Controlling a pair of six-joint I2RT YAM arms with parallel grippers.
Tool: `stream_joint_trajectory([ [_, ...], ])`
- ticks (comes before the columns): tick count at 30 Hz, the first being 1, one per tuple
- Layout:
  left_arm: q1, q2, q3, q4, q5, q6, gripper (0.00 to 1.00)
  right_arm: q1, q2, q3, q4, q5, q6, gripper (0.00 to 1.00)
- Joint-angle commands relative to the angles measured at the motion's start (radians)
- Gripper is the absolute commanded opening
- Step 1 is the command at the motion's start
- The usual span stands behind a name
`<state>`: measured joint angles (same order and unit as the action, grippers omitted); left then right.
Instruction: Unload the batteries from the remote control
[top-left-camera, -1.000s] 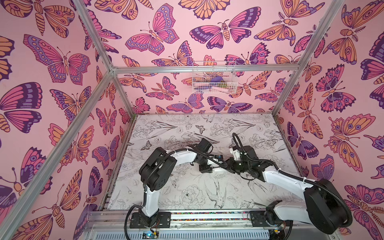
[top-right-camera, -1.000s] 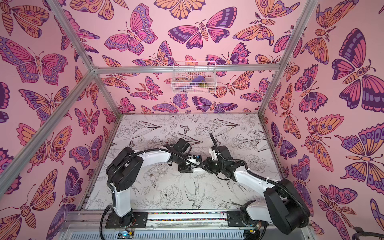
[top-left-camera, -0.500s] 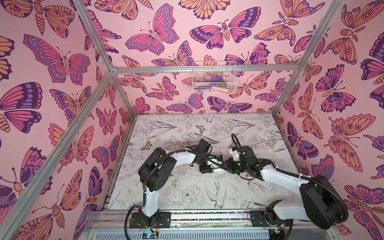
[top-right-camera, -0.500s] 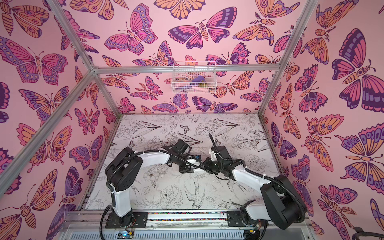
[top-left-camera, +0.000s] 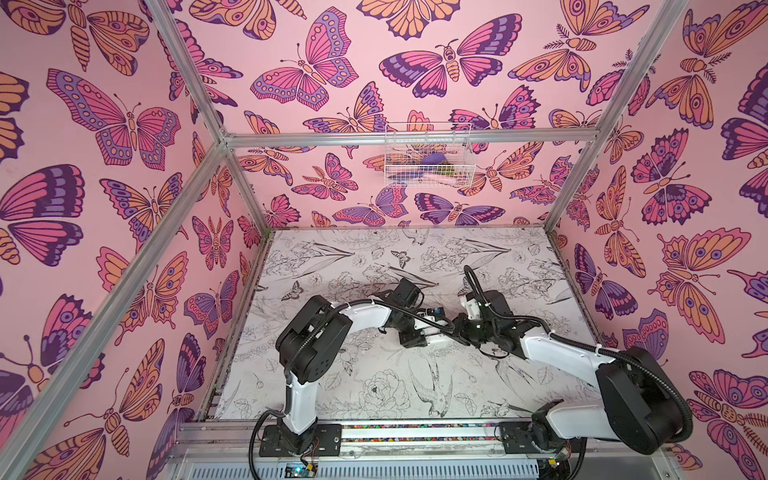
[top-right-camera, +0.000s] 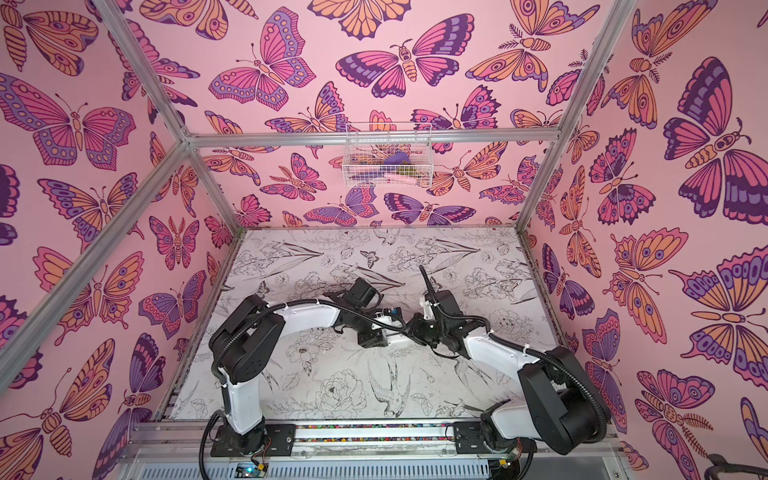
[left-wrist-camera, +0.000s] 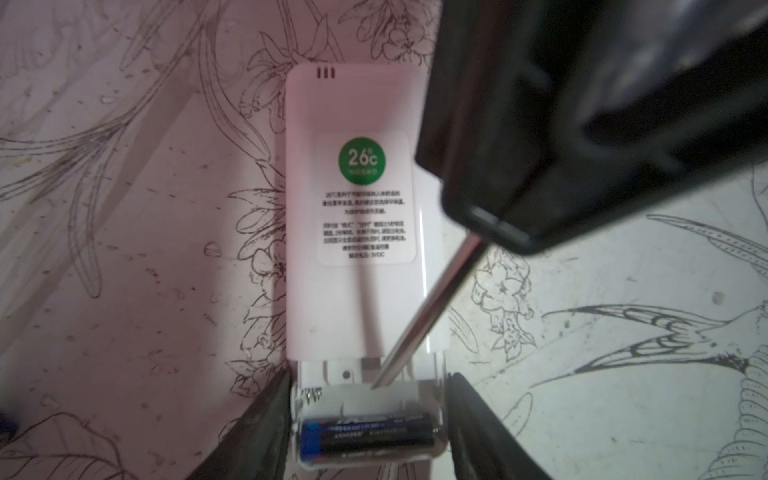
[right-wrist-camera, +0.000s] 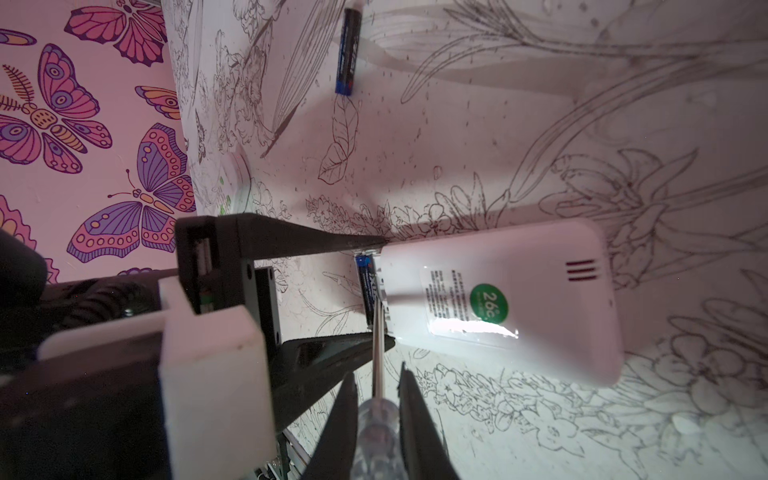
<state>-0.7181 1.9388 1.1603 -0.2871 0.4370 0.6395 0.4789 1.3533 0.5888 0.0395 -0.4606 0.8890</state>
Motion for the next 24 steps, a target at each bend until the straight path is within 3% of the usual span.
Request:
stream_joint_trajectory([
  [1,-0.011,0.047,-0.035,-0.052,-0.020,-0.062,0.53,-0.026,-0.052,0.008,-0.023,0.012,-0.019,0.00],
  [11,-0.062,0.119,0.034,0.064,-0.021,-0.116,0.53,-0.170,-0.193,-0.017,-0.157,-0.048,-0.101,0.00],
  [16,-0.073,0.155,0.082,0.071,-0.037,-0.116,0.59,-0.197,-0.210,-0.024,-0.165,-0.060,-0.114,0.00],
  [20,-0.073,0.155,0.066,0.071,-0.043,-0.099,0.71,-0.197,-0.179,-0.009,-0.149,-0.099,-0.127,0.00],
  [24,-0.070,0.139,0.034,0.070,-0.047,-0.078,0.75,-0.198,-0.154,-0.014,-0.121,-0.110,-0.116,0.00],
])
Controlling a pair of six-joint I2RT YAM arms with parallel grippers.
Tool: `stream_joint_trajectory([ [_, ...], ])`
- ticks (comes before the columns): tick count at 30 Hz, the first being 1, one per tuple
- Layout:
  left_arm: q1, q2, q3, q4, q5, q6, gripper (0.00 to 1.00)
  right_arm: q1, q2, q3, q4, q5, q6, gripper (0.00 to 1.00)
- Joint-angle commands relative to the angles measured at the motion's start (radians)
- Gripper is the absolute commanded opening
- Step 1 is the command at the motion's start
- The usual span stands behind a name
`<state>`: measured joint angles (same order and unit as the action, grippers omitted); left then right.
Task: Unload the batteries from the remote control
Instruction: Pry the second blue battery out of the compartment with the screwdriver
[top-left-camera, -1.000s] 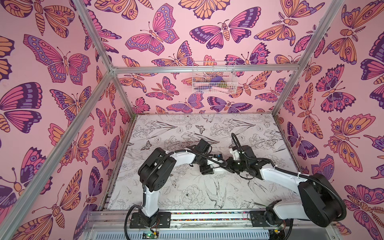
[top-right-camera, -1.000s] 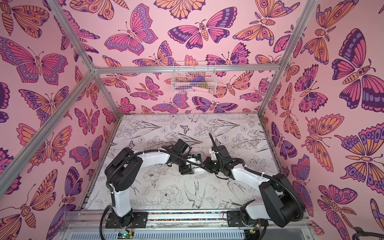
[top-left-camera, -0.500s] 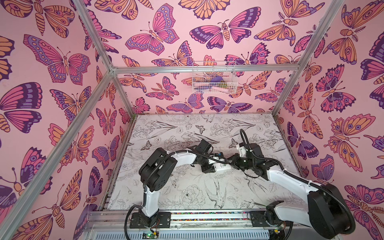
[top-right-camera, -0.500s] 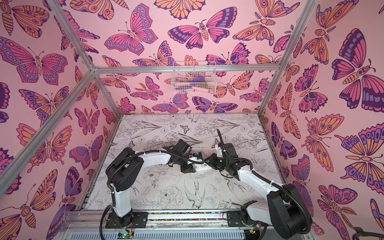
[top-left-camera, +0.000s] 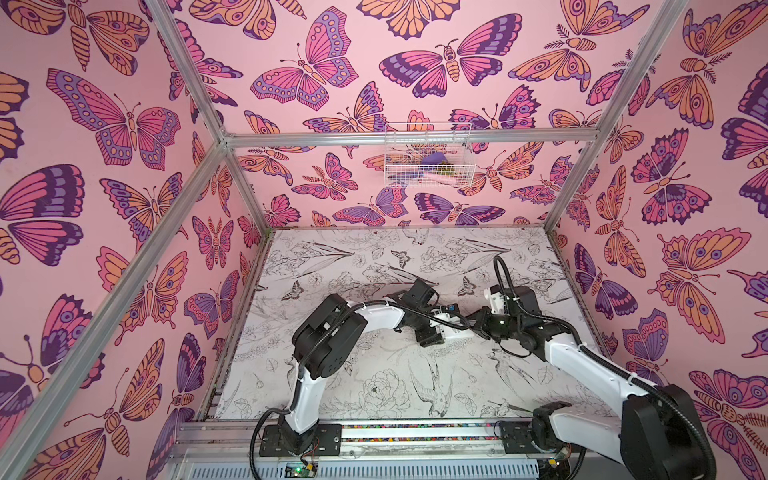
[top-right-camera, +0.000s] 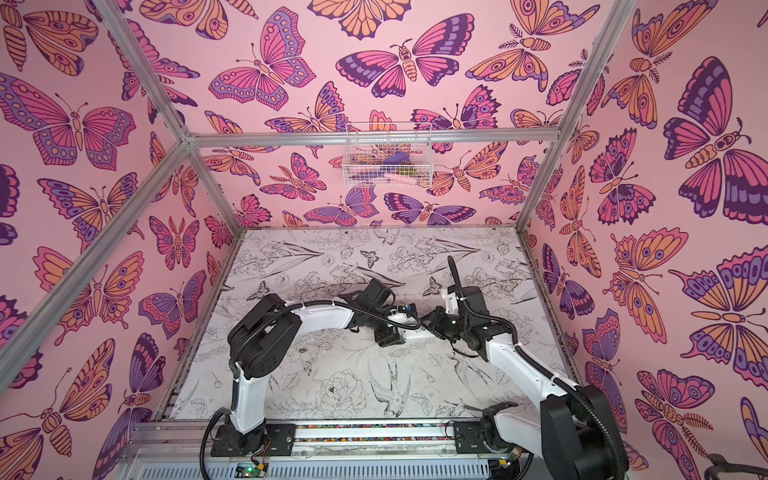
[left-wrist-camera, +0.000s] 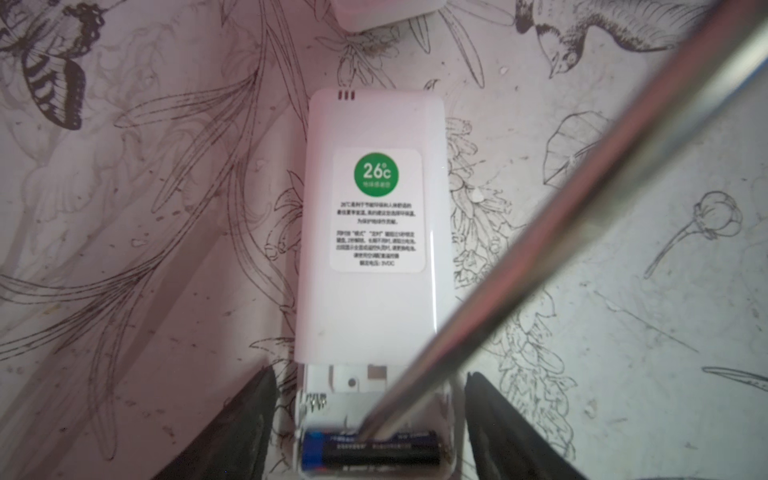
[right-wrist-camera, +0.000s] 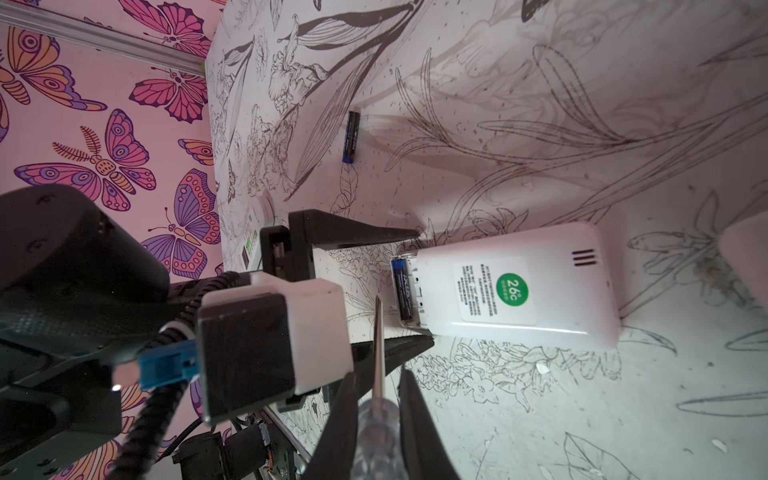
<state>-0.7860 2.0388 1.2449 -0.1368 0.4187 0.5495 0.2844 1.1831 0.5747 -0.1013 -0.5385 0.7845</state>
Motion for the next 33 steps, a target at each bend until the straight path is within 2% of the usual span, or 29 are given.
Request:
stream_joint_trajectory([
  [1,0.002,0.035,-0.055,-0.081,-0.025,0.012,0.75,-0.003,0.025,0.001,0.020,-0.034,-0.016,0.00],
  [13,0.028,0.012,-0.126,-0.087,-0.014,0.045,0.69,-0.002,0.103,0.004,0.044,-0.078,-0.013,0.00],
  [21,0.031,0.000,-0.138,-0.092,-0.016,0.056,0.54,-0.002,0.135,0.012,0.060,-0.089,-0.021,0.00],
  [33,0.030,0.015,-0.125,-0.092,-0.010,0.061,0.50,-0.002,0.185,0.034,0.028,-0.089,-0.047,0.00],
])
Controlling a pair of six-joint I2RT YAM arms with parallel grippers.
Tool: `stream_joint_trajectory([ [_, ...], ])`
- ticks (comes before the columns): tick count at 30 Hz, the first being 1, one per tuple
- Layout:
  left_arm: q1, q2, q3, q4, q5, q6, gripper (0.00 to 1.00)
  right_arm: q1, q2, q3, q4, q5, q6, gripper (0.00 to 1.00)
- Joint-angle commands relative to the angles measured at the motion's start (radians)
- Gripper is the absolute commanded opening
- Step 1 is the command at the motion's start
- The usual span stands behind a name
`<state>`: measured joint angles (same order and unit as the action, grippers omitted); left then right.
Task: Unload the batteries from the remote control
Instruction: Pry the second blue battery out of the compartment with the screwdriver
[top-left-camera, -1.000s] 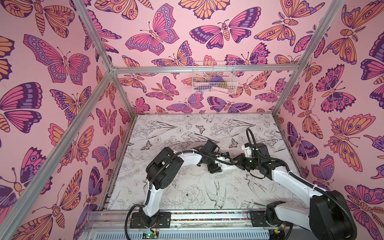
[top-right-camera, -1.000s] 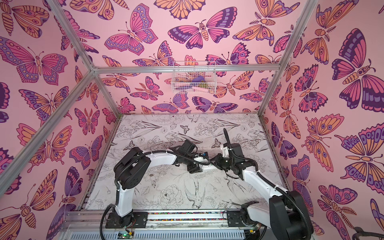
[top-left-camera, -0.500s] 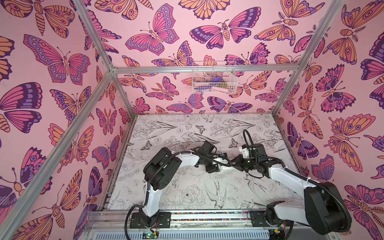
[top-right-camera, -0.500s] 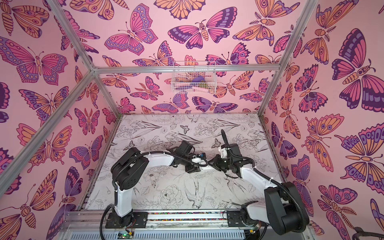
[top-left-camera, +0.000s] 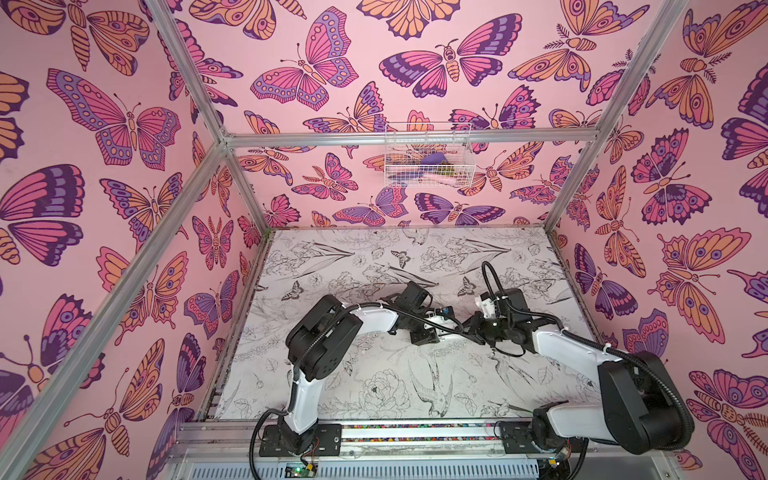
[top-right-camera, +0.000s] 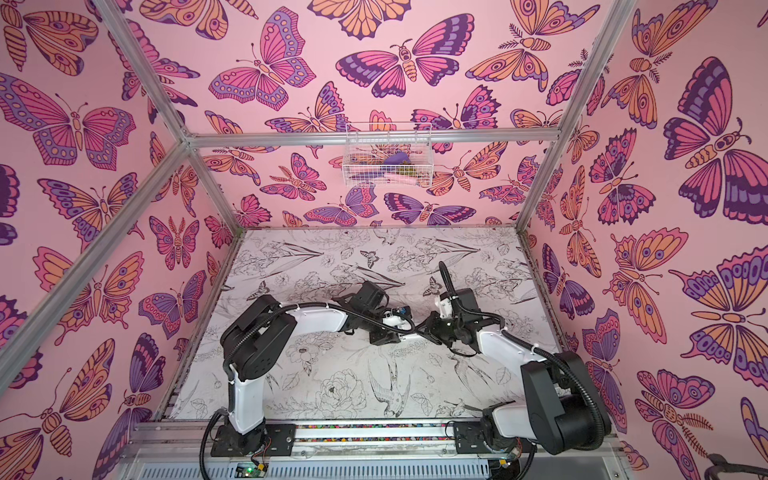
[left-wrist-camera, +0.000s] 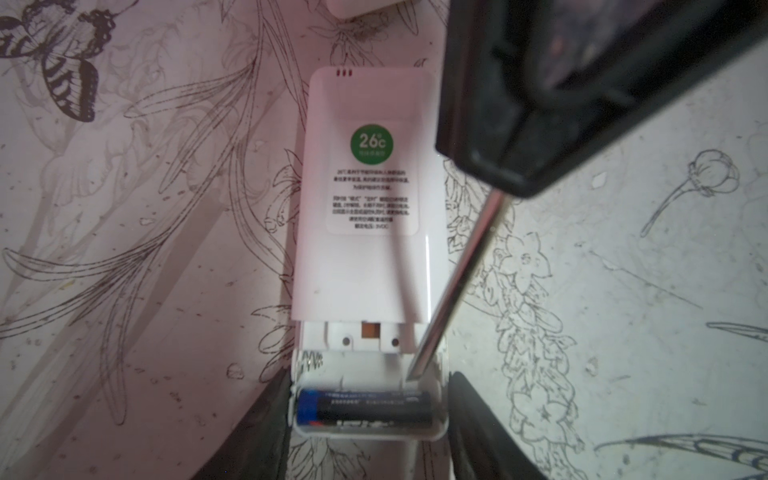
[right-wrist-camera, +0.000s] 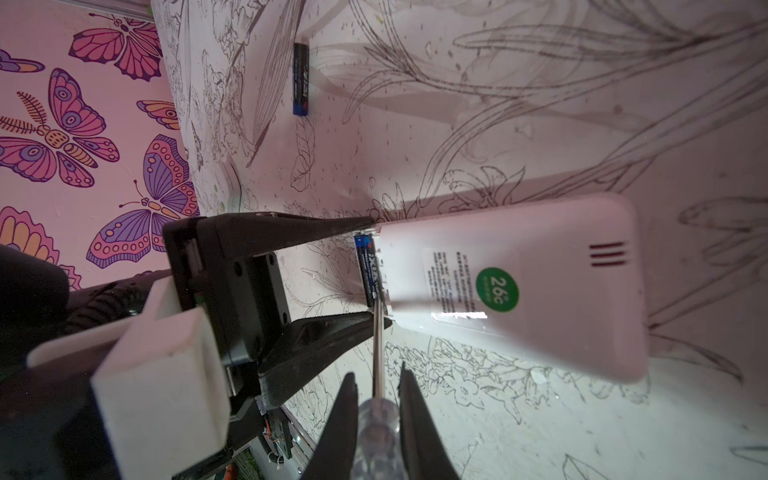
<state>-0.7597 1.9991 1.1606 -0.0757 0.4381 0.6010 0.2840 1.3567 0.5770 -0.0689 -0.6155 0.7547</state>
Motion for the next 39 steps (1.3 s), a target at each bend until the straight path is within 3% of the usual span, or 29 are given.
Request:
stream_joint_trajectory([
  [1,0.003,0.054,-0.041,-0.153,-0.029,0.011,0.50,-0.002,0.012,0.029,0.000,-0.012,-0.017,0.00],
  [27,0.004,0.076,-0.054,-0.148,-0.043,0.031,0.47,-0.003,0.155,0.056,0.037,-0.075,-0.052,0.00],
  [39,0.003,-0.069,0.009,-0.230,-0.050,-0.035,0.84,-0.025,0.016,0.089,-0.073,-0.054,-0.078,0.00],
])
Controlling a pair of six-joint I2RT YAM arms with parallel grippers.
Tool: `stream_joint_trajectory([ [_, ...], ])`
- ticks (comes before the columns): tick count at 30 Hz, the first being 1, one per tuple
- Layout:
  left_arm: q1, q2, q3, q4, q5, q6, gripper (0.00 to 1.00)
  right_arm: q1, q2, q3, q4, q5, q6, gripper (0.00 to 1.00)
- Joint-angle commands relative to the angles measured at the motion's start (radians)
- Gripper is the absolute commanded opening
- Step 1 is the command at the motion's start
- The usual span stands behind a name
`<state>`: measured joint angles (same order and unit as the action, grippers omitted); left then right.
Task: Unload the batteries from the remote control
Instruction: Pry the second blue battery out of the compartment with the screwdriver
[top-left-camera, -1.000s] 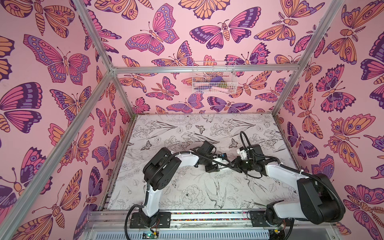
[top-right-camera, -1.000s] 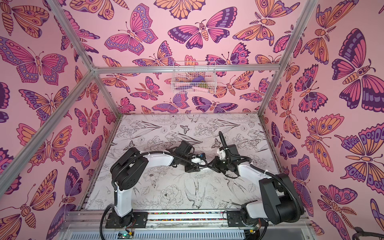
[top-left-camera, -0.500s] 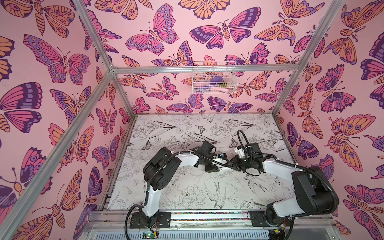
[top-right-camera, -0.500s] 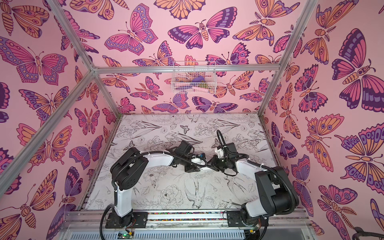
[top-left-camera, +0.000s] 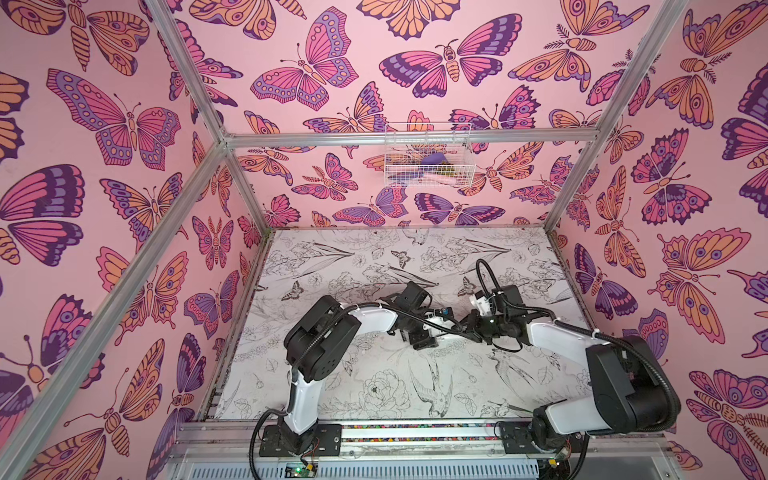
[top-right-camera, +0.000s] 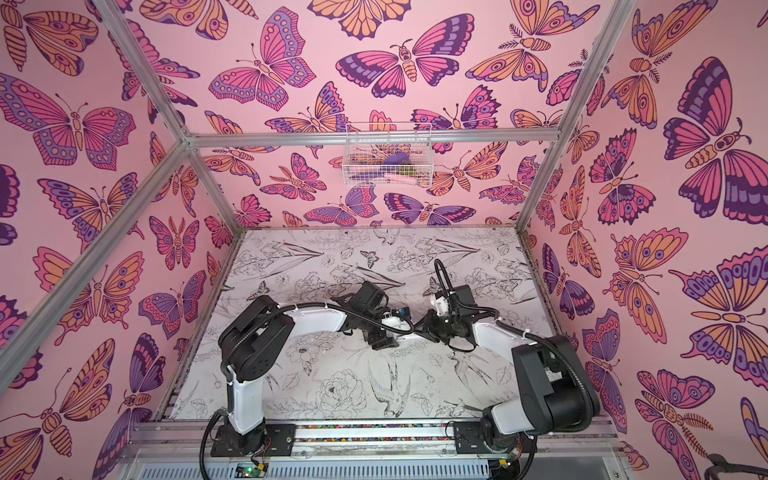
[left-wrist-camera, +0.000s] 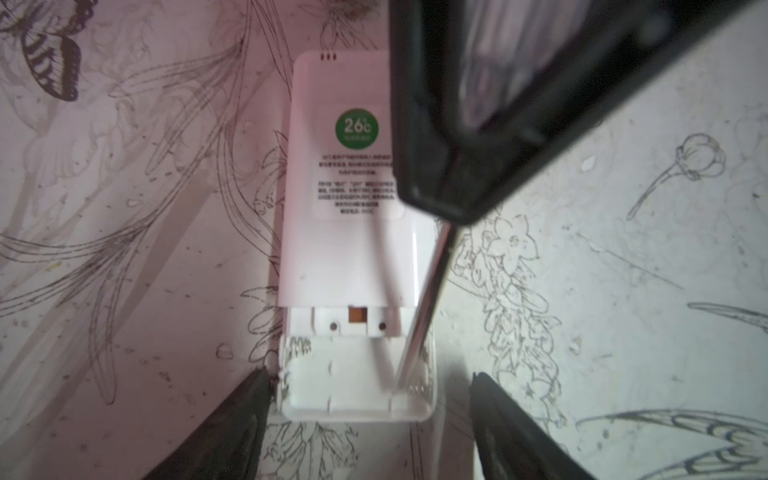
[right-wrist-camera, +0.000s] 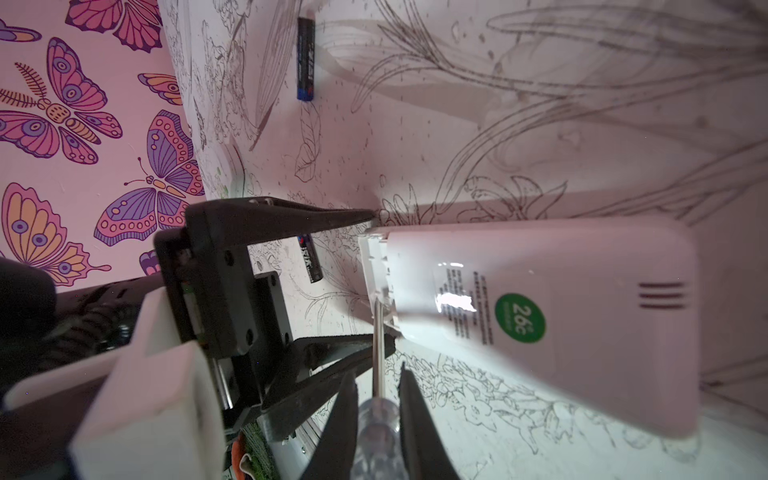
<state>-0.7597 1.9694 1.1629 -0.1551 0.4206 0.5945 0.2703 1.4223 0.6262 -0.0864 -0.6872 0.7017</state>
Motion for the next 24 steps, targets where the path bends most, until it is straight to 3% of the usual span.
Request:
stream_joint_trajectory([
  [1,0.003,-0.065,0.021,-0.181,-0.032,-0.035,0.86,-0.013,-0.069,0.045,-0.068,0.021,-0.027,0.00],
  [5,0.005,-0.156,0.035,-0.245,-0.054,-0.047,0.94,-0.027,-0.134,0.063,-0.132,0.038,-0.058,0.00],
  [9,0.008,-0.229,0.023,-0.322,-0.091,-0.033,0.94,-0.053,-0.192,0.065,-0.198,0.087,-0.084,0.00],
  [13,0.042,-0.296,-0.048,-0.403,-0.114,0.060,0.92,-0.068,-0.245,0.060,-0.243,0.108,-0.109,0.00],
  [17,0.116,-0.346,-0.138,-0.422,-0.116,0.187,0.88,-0.069,-0.278,0.054,-0.278,0.121,-0.122,0.00],
  [24,0.196,-0.344,-0.212,-0.475,-0.095,0.559,0.87,-0.069,-0.290,0.013,-0.247,0.110,-0.102,0.00],
])
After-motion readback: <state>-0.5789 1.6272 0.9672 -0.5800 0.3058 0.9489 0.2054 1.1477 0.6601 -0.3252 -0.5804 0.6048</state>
